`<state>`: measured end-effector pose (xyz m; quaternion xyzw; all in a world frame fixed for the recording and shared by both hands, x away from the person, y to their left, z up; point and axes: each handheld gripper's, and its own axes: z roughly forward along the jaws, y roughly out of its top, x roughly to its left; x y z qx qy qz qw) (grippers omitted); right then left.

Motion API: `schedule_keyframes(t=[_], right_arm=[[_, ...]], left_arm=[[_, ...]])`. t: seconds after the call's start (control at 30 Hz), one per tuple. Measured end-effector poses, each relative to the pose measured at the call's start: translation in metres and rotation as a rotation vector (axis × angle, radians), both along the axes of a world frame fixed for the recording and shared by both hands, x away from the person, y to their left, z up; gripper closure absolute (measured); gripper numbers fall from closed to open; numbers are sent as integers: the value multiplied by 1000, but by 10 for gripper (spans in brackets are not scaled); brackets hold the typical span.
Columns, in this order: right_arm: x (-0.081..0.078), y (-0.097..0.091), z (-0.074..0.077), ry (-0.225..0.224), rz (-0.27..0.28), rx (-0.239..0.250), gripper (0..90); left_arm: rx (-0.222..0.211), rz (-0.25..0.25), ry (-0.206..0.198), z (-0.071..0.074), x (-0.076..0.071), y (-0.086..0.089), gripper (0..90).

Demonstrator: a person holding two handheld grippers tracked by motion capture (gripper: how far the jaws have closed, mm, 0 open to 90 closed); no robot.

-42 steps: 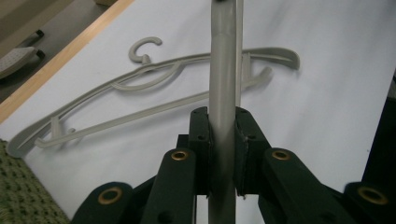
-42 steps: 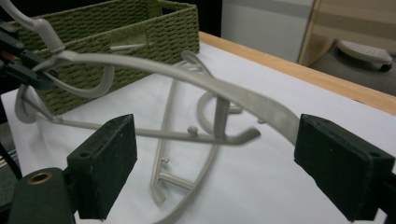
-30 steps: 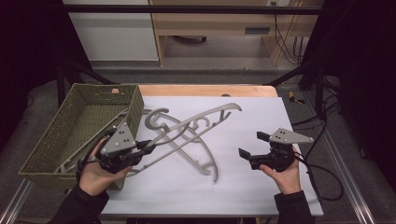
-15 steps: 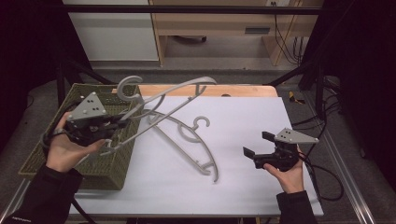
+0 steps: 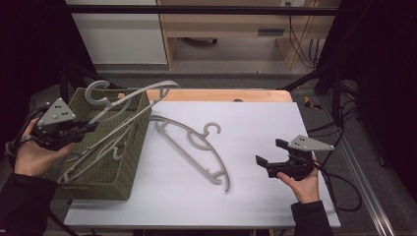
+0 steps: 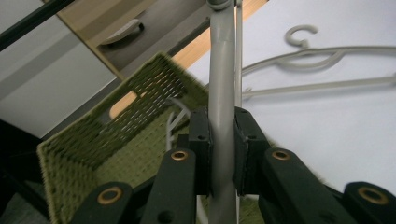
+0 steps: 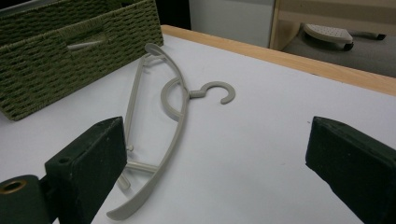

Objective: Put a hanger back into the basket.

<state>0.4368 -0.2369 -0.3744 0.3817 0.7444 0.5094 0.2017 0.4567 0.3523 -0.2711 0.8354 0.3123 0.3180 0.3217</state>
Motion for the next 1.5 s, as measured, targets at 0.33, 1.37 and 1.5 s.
schedule_keyframes(t=[0.33,1.37,1.5], right_arm=[[1,1,-1,4,1,-3,53],[2,4,-3,13,15,-13,56],[2,5,-4,18,15,-13,58]], left_arm=[[22,104,25,-25,13,47,795],[145,258,76,-104,27,65,793],[135,238,82,-105,25,65,792]])
